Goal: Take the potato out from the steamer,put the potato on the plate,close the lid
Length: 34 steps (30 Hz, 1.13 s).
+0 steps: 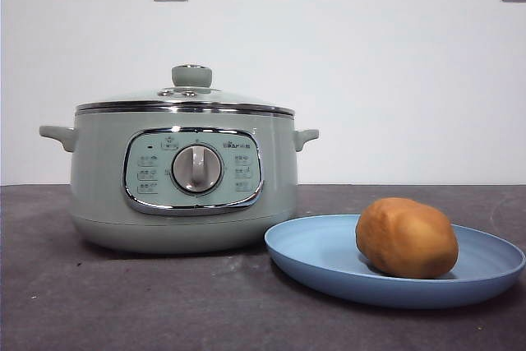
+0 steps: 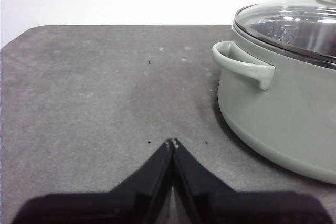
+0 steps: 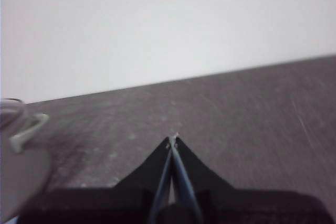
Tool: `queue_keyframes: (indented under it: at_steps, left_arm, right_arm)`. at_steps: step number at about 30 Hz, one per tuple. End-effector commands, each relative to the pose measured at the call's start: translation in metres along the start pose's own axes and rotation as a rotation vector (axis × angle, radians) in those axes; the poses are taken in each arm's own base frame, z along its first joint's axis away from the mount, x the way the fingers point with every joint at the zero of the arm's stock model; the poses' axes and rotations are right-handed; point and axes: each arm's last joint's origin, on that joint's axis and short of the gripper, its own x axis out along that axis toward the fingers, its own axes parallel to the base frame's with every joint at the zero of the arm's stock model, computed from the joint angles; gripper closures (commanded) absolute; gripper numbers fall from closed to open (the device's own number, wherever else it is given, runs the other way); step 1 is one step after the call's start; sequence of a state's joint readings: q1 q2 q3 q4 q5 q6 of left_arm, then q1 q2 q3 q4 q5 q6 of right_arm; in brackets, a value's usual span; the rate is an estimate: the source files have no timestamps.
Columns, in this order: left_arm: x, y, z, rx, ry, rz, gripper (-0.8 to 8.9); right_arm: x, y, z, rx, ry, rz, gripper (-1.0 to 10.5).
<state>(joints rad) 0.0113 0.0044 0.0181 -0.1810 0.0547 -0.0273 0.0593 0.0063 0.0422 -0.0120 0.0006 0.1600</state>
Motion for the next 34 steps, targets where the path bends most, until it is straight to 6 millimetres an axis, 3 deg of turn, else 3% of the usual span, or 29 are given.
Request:
queue_keyframes:
  at_steps: [1,10,34]
  left_arm:
    - [0.001,0.001,-0.005,-0.007,0.013,0.005,8.16]
    - [0.001,0.001,-0.005,-0.007,0.013,0.005,8.16]
    - [0.001,0.001,-0.005,-0.008,0.013,0.005,8.16]
  right_arm:
    - [0.001,-0.001,-0.008,0.034,0.012,-0.006,9.5]
    - [0.0,-0.004,-0.027,0.029,0.194,-0.036,9.5]
    - [0.0,-0.004,-0.027,0.068,0.195,-0.015,9.5]
